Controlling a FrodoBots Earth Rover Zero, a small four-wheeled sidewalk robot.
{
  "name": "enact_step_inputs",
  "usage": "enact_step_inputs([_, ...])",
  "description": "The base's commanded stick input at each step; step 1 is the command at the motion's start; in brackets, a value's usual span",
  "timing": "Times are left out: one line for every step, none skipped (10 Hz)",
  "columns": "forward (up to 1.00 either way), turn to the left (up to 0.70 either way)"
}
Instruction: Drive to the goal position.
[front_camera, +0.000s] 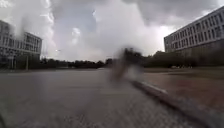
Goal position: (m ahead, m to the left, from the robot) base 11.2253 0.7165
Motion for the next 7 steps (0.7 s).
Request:
enact_step_inputs([0.7,0.0])
enact_step_inputs([0.7,0.0])
enact_step_inputs([0.7,0.0])
enact_step_inputs([0.7,0.0])
enact_step_inputs([0.7,0.0])
enact_step_inputs([0.7,0.0])
enact_step_inputs([0.7,0.0])
